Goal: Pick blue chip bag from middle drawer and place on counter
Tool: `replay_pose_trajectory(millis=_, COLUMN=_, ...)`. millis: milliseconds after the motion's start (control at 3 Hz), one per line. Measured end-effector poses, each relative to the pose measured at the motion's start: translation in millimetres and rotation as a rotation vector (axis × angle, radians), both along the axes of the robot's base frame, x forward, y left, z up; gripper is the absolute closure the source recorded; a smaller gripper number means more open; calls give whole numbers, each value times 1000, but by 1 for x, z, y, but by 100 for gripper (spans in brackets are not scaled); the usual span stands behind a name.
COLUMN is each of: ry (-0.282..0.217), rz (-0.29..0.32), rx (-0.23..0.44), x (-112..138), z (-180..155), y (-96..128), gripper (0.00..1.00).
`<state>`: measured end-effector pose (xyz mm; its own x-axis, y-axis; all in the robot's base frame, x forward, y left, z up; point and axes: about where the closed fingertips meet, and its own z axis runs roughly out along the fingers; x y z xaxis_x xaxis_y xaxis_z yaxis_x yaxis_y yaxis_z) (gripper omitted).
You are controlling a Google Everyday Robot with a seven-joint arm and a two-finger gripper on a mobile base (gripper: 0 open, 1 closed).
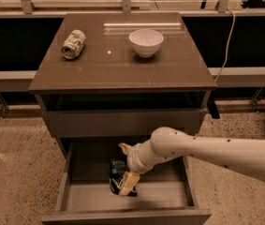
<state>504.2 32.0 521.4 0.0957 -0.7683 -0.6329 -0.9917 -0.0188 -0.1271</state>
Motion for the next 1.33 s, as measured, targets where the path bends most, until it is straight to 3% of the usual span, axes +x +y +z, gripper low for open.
replay_pose_trajectory(millis=667, ry=88, rz=-7, rx=45, x=-5, z=-80, y=22, gripper=0)
replay_pose_trajectory(millis=1333, ry=90, rz=-68, rx=49, x=8, z=-113, y=42, gripper=41)
